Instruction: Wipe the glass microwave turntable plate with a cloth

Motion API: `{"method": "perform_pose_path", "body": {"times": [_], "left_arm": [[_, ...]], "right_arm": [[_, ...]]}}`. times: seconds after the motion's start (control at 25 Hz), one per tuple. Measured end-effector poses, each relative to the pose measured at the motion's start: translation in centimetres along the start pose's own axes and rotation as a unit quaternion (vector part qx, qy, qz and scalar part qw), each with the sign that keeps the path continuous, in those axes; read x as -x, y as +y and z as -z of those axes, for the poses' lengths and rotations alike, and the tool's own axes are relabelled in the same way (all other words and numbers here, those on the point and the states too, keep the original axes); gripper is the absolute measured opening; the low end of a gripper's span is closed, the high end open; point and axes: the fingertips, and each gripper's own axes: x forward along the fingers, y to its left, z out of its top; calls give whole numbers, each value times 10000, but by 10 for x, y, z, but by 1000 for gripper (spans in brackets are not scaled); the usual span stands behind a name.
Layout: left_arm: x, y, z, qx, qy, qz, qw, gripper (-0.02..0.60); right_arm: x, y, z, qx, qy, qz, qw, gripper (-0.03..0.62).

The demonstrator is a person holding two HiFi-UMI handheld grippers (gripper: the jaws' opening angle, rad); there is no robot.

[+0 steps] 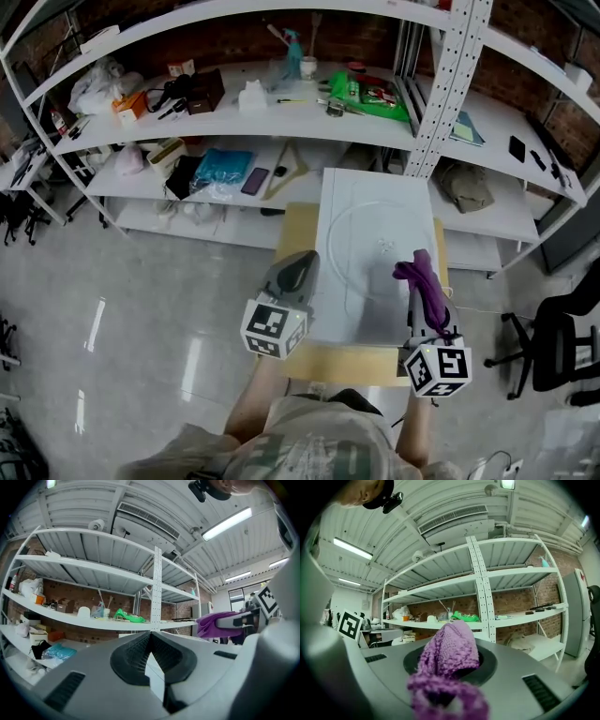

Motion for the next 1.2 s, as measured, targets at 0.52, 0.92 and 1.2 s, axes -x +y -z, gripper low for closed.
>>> {"method": "perform_pose_path", "body": {"times": [0.52,0.92,1.2], "left_arm": [[-53,-11,33,-354,916,1081,9893,0],[-71,-21,55,-473,1691,1661,9703,0],[-74,-22,57,-508,1919,1788,9637,1]], "right_arm": [[-55,-22,2,-43,60,-287,9996,54],[-74,-24,2,115,138,-456,9988,54],[-88,-20,1,203,198,-563,9980,54]]}}
